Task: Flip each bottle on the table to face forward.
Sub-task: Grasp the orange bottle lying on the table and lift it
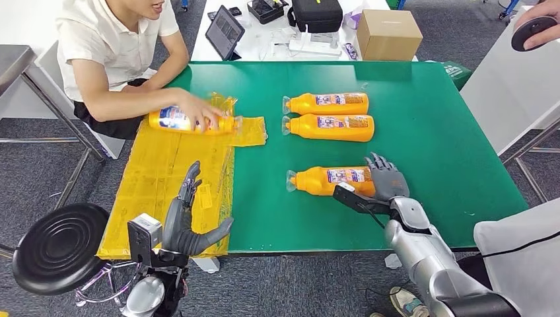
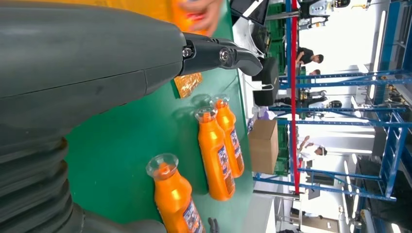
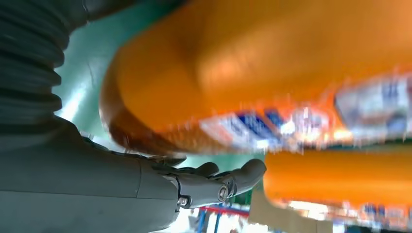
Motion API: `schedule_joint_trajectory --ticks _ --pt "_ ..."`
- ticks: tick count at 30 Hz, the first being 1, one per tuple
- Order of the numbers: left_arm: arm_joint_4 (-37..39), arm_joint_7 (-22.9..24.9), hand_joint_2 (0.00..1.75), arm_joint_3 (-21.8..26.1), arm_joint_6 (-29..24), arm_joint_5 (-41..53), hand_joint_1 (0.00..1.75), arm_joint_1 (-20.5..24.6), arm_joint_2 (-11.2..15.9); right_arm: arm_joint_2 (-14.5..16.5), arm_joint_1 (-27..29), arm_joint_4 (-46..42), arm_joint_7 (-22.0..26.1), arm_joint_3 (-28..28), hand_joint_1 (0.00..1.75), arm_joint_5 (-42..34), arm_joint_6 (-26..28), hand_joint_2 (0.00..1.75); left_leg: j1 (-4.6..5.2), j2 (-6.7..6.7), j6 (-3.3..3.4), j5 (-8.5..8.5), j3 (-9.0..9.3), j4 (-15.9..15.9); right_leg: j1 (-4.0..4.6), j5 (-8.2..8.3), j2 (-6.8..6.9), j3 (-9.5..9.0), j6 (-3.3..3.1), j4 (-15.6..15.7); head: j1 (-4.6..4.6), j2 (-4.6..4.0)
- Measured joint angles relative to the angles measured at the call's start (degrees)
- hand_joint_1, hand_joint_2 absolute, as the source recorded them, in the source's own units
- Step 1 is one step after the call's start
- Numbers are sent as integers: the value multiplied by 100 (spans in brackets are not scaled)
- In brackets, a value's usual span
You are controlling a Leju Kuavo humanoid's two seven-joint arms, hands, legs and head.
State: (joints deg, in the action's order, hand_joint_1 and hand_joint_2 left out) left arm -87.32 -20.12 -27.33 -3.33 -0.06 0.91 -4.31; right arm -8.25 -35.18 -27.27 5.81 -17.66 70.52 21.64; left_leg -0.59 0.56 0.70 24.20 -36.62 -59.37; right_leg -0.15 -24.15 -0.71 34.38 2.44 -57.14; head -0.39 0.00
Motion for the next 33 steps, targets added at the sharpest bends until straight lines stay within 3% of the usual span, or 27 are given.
schedule_joint_trajectory --ticks 13,22,25,29,33 --pt "4 5 175 -75 42 -1 0 50 0 -51 -77 129 461 -8 175 -418 -241 175 0 1 1 -1 4 0 1 0 0 -4 1 0 -1 0" --pt "13 -10 175 -104 49 -4 0 88 0 -56 -20 206 1034 77 175 -927 -311 175 -1 -2 1 0 10 0 2 0 0 -7 0 0 0 0" --pt "15 -17 175 -104 74 -61 0 96 0 -40 35 212 1433 188 175 -1373 -460 175 -2 -2 0 0 18 0 4 0 0 -17 0 0 -1 0" --pt "13 -9 175 -101 208 -434 0 -27 0 123 327 -1 2205 555 175 -2564 -861 175 -4 -3 -1 2 24 0 7 0 -2 -25 0 0 -2 0" --pt "13 10 175 -96 259 -683 0 -200 0 317 652 -396 2351 806 175 -3064 -1069 175 -5 -4 -1 3 25 0 8 -2 -2 -21 -2 0 1 0"
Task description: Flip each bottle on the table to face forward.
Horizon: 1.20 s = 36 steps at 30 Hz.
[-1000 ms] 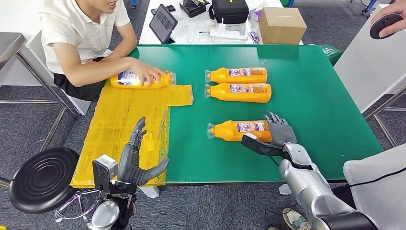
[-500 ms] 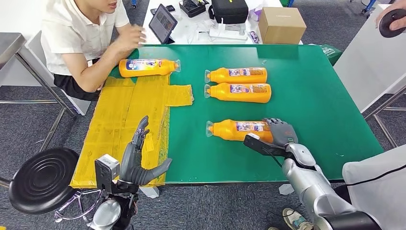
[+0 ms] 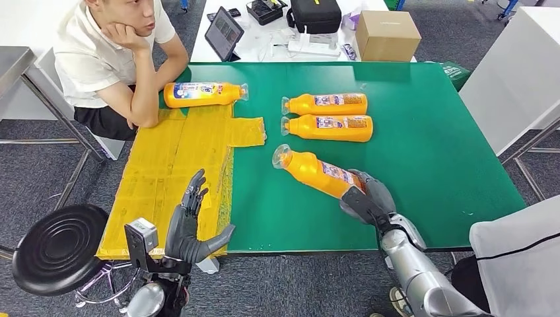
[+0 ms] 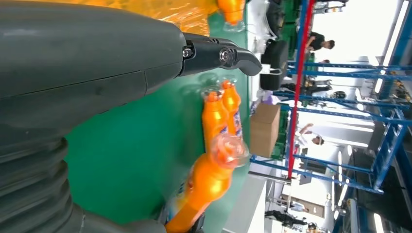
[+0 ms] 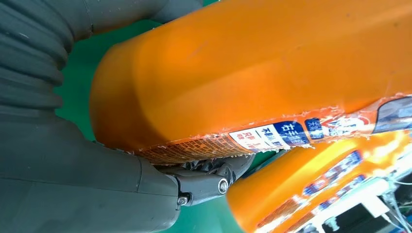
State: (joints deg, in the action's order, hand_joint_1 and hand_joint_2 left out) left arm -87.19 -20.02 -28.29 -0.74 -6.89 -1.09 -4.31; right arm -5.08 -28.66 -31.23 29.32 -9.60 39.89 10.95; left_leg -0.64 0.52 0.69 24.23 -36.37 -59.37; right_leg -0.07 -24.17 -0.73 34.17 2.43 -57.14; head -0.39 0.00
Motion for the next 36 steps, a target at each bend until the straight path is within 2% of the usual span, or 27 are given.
schedule_joint_trajectory --ticks 6,10,14,22,36 --pt "0 171 175 20 119 -583 0 -194 -2 220 519 -709 227 100 175 -663 -266 175 0 5 0 0 -6 1 0 -1 2 -1 -1 -1 -2 0" --pt "0 183 175 11 230 -830 0 -308 3 445 1011 -1471 191 49 175 -1181 -470 175 0 5 0 0 -19 1 0 -1 3 11 -1 -1 -1 0" --pt "0 158 175 -25 221 -703 0 -321 1 711 1246 -2088 77 -197 175 -1363 -576 175 -1 1 -1 0 -23 1 0 -1 2 20 -1 -1 -1 0" --pt "4 141 175 -154 127 -616 0 -262 -97 1148 1319 -2571 6 -849 175 -1735 -688 175 -1 1 -2 -1 -24 2 0 -2 1 23 -2 -1 -2 0" --pt "71 6 175 -265 81 -792 0 53 -218 1388 987 -2450 -120 -1768 175 -2040 -761 175 -1 3 -2 -2 -26 1 0 -1 2 24 -2 -2 -2 0"
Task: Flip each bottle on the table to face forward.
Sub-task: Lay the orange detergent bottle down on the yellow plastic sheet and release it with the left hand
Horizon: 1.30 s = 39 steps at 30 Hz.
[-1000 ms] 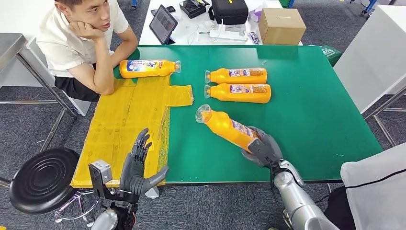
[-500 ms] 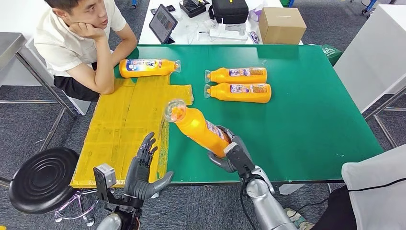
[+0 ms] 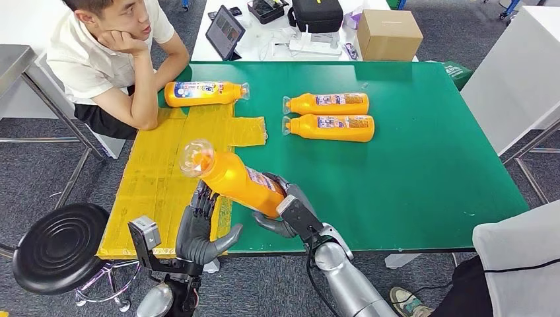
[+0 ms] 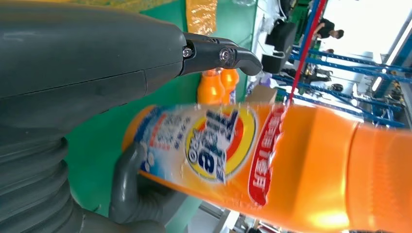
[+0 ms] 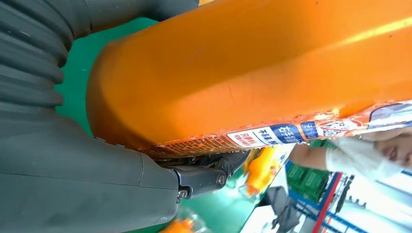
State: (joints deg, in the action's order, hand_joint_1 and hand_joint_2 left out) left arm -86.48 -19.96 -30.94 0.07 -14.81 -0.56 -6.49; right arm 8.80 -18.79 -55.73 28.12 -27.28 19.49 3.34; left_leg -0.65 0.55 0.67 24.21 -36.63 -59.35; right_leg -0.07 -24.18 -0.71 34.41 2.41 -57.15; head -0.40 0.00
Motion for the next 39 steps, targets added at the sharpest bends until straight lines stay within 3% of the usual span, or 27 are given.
schedule_joint_trajectory --ticks 31,35,39 --pt "74 -120 175 -42 169 -314 0 310 -25 217 -356 502 -37 -611 175 -46 -147 175 0 0 0 0 -2 0 0 0 0 2 0 0 -1 0" --pt "85 -134 175 -16 108 -363 142 379 -57 257 -364 588 -35 -758 175 -33 -185 175 0 0 0 0 -3 0 0 0 0 3 0 -1 -1 0" --pt "145 -133 175 34 98 -550 170 428 -99 304 -397 696 -32 -882 175 -49 -225 175 0 0 0 0 -4 0 0 0 0 4 0 -1 -1 0"
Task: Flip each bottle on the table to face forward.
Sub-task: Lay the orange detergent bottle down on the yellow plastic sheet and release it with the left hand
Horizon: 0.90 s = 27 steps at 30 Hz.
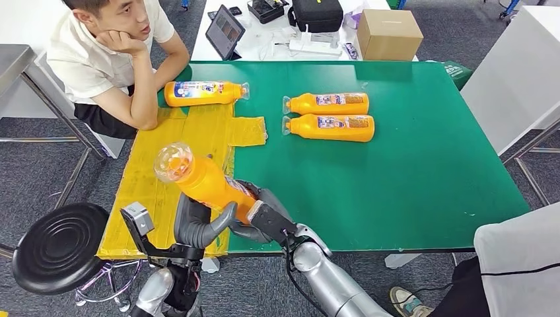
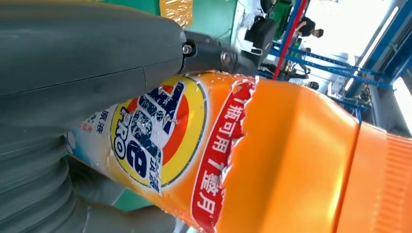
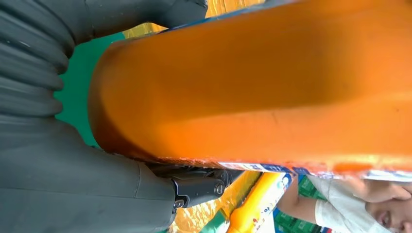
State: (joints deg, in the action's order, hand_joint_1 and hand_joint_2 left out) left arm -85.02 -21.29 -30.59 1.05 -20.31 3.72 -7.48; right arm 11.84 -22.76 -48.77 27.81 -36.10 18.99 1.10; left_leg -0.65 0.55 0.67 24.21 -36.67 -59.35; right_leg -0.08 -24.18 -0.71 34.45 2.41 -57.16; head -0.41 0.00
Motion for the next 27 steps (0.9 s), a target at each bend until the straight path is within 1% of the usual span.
schedule_joint_trajectory --ticks 3,5,7,9,12,16,17,20,21,23,24,25,27 --pt "44 -2 175 57 57 -173 169 14 -13 26 -41 76 16 -77 175 -6 -7 175 0 -1 0 0 0 0 0 0 0 1 0 0 0 0" --pt "65 -2 175 98 112 -270 162 19 -19 44 -70 117 21 -128 175 -9 -11 175 0 0 0 0 0 0 0 0 0 1 0 0 1 0" --pt "74 -2 175 138 145 -332 164 21 -21 57 -95 151 23 -173 175 -11 -15 175 0 -1 0 0 0 0 0 0 0 1 0 0 1 0" --pt "76 -2 175 172 161 -360 175 22 -25 73 -110 181 25 -206 175 -12 -17 175 0 -1 0 0 0 0 0 0 0 1 0 0 1 0" --pt "76 -19 175 219 219 -378 175 22 -36 96 -133 228 48 -254 174 -31 -20 175 0 -1 0 0 0 0 0 0 0 2 0 0 0 0" --pt "76 -58 175 238 278 -373 175 24 -37 112 -172 291 88 -307 164 -63 -20 175 0 0 0 0 0 0 0 0 0 2 0 0 1 0" --pt "76 -64 175 239 287 -367 175 24 -37 113 -180 303 95 -320 157 -67 -20 175 0 0 0 0 -1 0 0 0 0 2 0 0 0 0" --pt "77 -79 175 242 301 -355 175 28 -37 118 -196 334 103 -349 34 -72 -20 175 0 -1 0 0 -1 0 0 0 0 2 0 0 -1 0" --pt "79 -80 175 243 302 -351 175 35 -37 121 -198 343 103 -361 0 -73 -18 131 0 -1 0 0 -1 0 0 0 0 2 0 0 0 0" --pt "92 -74 175 248 302 -334 175 51 -33 127 -195 355 114 -387 0 -42 49 44 0 0 0 0 -1 0 0 0 0 2 0 0 1 0" --pt "99 -72 175 251 279 -290 175 59 -30 128 -192 356 143 -407 0 36 166 0 0 -1 0 0 -1 0 0 0 0 2 0 0 1 0" --pt "105 -73 175 253 218 -190 175 69 -23 128 -183 354 190 -432 0 164 347 0 0 -1 0 0 -1 0 0 0 0 3 0 0 0 0" --pt "119 -82 175 265 -8 152 175 117 12 116 -141 314 284 -519 0 539 849 87 0 -1 0 0 -1 0 0 0 0 3 0 0 -1 0"
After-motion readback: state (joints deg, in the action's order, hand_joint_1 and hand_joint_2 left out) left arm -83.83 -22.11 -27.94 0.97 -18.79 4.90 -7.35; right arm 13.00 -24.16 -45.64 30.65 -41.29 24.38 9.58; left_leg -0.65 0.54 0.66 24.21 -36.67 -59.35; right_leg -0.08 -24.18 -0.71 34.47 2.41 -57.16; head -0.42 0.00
